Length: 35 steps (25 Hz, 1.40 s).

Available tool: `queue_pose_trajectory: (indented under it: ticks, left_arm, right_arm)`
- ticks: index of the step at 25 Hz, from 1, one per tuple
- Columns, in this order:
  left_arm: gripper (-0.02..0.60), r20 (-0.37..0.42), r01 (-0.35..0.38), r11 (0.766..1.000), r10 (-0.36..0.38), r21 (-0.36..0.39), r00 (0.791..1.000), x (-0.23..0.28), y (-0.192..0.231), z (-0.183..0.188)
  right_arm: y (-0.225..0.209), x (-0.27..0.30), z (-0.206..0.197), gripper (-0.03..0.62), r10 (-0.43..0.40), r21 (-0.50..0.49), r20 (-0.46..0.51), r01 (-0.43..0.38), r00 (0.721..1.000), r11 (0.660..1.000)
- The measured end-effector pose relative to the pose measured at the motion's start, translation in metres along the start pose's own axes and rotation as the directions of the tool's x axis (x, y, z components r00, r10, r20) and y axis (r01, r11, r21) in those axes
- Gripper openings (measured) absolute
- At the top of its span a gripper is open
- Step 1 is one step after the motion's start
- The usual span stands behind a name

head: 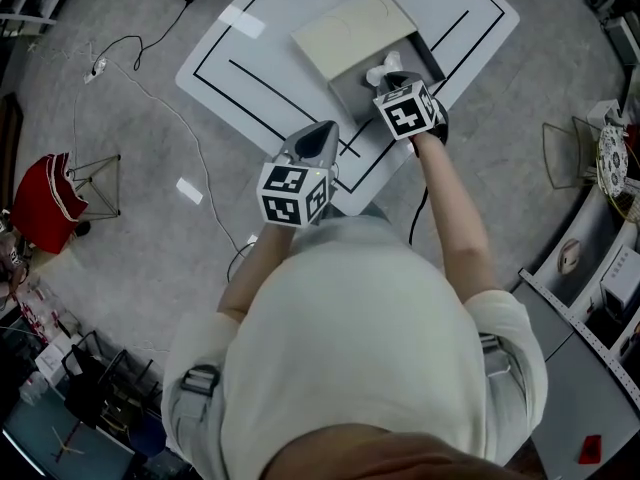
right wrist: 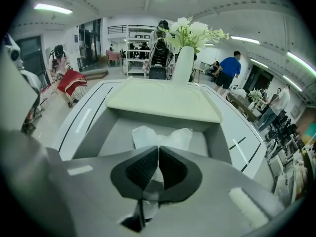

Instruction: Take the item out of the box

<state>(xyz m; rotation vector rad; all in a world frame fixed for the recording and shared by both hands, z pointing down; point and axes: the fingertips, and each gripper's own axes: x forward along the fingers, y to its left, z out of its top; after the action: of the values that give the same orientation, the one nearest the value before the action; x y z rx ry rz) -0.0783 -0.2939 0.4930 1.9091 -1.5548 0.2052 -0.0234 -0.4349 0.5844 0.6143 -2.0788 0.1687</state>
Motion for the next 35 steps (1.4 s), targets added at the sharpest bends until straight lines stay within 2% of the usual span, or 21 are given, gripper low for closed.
queue_pose_trajectory:
  ticks: [9, 19, 26, 35]
  left_arm:
    - [0.0, 0.003, 0.04, 0.999, -0.041, 0.032, 0.999, -0.007, -0.001, -0.004]
    - [0.0, 0.006, 0.104, 0.992, -0.105, 0.07, 0.995, -0.024, 0.003, -0.012]
    - [0.0, -0.002, 0.154, 0.981, -0.155, 0.114, 0.988, -0.038, -0.001, -0.024]
    - [0.0, 0.005, 0.179, 0.974, -0.181, 0.139, 0.983, -0.069, -0.008, -0.046]
  right_arm:
    - [0.008, -0.034, 0.017, 0.008, -0.074, 0.063, 0.15, 0.065, 0.986, 0.996]
    - [0.035, -0.096, 0.035, 0.008, -0.161, 0.18, 0.327, 0.106, 0.931, 0.978]
    - [0.067, -0.13, 0.024, 0.008, -0.218, 0.247, 0.39, 0.127, 0.895, 0.961]
    - [0.115, -0.169, 0.002, 0.008, -0.264, 0.284, 0.445, 0.145, 0.856, 0.948]
